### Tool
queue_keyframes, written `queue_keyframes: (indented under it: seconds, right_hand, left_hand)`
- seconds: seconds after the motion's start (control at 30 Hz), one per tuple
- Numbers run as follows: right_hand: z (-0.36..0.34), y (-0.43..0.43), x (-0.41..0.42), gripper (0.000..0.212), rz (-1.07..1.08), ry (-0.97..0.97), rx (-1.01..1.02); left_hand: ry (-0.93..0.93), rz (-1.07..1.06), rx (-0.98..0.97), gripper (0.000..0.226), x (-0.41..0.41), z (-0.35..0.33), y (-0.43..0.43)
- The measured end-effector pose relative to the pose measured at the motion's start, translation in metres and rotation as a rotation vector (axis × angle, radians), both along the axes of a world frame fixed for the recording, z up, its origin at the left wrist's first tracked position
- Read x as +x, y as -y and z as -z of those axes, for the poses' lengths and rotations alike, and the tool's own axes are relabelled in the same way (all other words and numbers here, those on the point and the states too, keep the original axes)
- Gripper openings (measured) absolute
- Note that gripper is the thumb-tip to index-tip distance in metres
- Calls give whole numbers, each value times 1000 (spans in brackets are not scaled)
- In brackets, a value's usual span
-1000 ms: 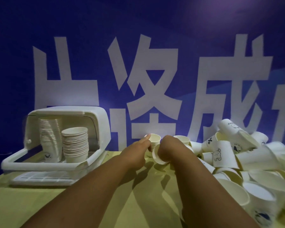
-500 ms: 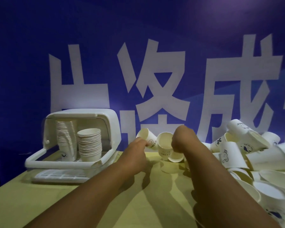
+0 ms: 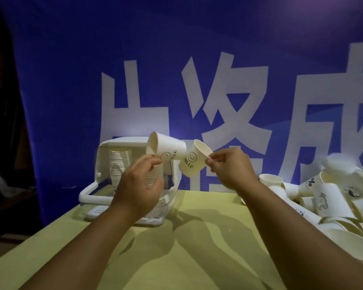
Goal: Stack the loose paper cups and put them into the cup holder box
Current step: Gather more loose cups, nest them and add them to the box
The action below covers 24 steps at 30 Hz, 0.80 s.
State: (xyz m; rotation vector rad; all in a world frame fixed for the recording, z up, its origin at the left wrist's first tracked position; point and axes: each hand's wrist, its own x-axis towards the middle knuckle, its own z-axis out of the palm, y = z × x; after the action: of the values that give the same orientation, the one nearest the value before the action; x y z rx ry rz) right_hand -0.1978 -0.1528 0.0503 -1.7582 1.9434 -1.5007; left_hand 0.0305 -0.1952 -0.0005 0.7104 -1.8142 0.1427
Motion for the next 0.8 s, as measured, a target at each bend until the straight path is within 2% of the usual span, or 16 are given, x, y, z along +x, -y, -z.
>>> queue_keyframes:
  seconds: [0.13, 0.27, 0.37, 0.5, 0.57, 0.67, 0.8]
  right_hand:
    - [-10, 3, 28, 25, -25, 105, -150]
    - [-27, 16, 57, 26, -42, 123, -175]
    - [-23, 23, 71, 24, -43, 164, -215]
    - [-13, 28, 74, 24, -22, 183, -251]
    - [-13, 30, 72, 24, -6, 187, -286]
    - [-12, 32, 73, 24, -17, 152, -283]
    - [-10, 33, 79, 22, -41, 38, -261]
  left_hand:
    - [-74, -139, 15, 27, 20, -4, 11]
    - [-24, -156, 83, 23, 27, 2, 19]
    - [16, -179, 109, 28, 29, 0, 23]
    - [202, -332, 113, 26, 27, 0, 22]
    - [253, -356, 210, 25, 25, 4, 23]
    - [223, -248, 339, 29, 22, 10, 29]
    - [24, -63, 405, 54, 18, 13, 29]
